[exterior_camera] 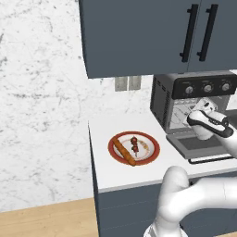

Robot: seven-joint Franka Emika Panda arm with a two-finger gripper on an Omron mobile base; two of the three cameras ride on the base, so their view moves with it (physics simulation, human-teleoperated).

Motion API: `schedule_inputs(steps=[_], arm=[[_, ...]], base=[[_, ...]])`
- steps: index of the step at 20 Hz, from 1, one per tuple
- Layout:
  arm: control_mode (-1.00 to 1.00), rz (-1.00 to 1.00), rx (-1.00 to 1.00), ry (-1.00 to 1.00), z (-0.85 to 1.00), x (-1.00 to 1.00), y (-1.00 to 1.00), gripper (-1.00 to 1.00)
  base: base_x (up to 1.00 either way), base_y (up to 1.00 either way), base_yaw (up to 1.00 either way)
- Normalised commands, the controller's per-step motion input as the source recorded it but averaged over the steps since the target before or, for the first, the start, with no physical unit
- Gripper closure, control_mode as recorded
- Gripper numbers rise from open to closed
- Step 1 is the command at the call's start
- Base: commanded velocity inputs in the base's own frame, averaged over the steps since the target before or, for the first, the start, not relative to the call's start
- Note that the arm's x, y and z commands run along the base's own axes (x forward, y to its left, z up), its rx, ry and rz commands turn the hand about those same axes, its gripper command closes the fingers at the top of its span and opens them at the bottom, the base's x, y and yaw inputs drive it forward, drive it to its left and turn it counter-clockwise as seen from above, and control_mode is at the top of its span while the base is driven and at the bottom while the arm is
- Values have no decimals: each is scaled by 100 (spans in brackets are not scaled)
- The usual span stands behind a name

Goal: Pick up the kebab skewer and baguette bread, and place them inside the toaster oven. Close the toaster oven door and start by setting the timer.

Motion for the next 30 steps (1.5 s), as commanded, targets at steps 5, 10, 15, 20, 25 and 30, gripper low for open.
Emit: schedule_inputs(steps=[5, 10, 15, 20, 25, 30], arm=[[-100, -1, 0, 0, 3, -11, -35, 100], [-100, -5, 3, 0, 16, -52, -41, 100], [-100, -5, 2, 0, 21, -69, -36, 100], [-100, -7, 1, 2, 35, -83, -44, 100], [-100, -7, 1, 5, 30, -89, -51, 100], [-100, -7, 0, 5, 32, -87, -44, 100]], base=[[0, 0, 0], [0, 0, 0], [0, 0, 0], [0, 0, 0], [0, 0, 0], [0, 0, 0]])
